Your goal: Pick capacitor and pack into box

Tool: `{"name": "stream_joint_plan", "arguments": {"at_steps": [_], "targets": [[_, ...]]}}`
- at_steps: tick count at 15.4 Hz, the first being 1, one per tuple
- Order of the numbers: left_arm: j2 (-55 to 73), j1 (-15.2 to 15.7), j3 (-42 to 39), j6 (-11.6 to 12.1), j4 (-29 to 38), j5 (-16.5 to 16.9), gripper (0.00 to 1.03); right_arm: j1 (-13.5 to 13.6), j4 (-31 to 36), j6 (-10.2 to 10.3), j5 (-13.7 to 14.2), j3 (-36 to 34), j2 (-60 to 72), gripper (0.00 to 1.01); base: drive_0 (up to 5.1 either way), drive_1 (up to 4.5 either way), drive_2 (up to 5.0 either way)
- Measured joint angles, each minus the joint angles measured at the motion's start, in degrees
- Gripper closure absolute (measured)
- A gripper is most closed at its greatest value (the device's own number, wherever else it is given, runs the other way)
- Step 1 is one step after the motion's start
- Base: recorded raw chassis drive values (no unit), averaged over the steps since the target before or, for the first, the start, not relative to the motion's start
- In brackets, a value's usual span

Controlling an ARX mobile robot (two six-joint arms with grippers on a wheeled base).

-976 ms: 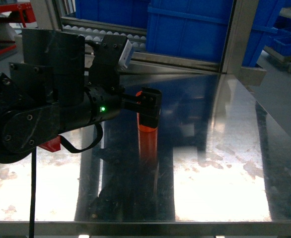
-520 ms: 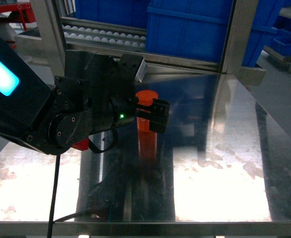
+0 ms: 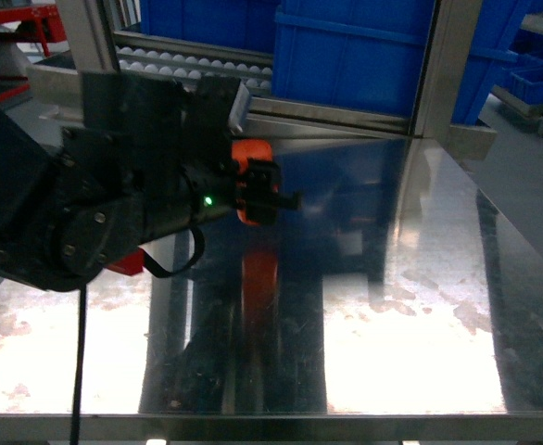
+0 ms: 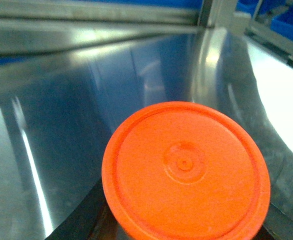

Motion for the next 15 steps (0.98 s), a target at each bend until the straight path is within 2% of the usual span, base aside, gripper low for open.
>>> {"name": "stream_joint_plan", "arguments": {"at_steps": [3,5,7,9,11,12,15], "targets": [[-18.2,3.2,-14.9,1.2,9.2,-4.4,0.57,0.0,0.0,0.0,0.0,0.0,0.0,0.03,0.0,0.00,0.0],[-30.4,5.2,-27.4,1.2,10.0,-8.2,0.58,0.0,0.0,0.0,0.0,0.0,0.0,0.03,0.0,0.00,0.0],[-42.5,5.4,-38.3,0.9,7.0,-12.6,0.58,0.0,0.0,0.0,0.0,0.0,0.0,0.03,0.0,0.00,0.0],[-54.5,4.6,-45.7,1.0,3.0,-17.9,0.58,0.0,0.0,0.0,0.0,0.0,0.0,0.03,0.0,0.00,0.0],[-66.9,2.6,-51.2,2.1,-5.4,-24.9,0.58,0.0,0.0,0.0,0.0,0.0,0.0,0.03,0.0,0.00,0.0],[-72.8,1.5,-52.9,2.3,-9.1,-27.3,0.58,0.0,0.0,0.0,0.0,0.0,0.0,0.03,0.0,0.00,0.0],[-74.1,1.4,-52.7,2.5,-9.0,-27.9,0.58,0.0,0.0,0.0,0.0,0.0,0.0,0.03,0.0,0.00,0.0]]}}
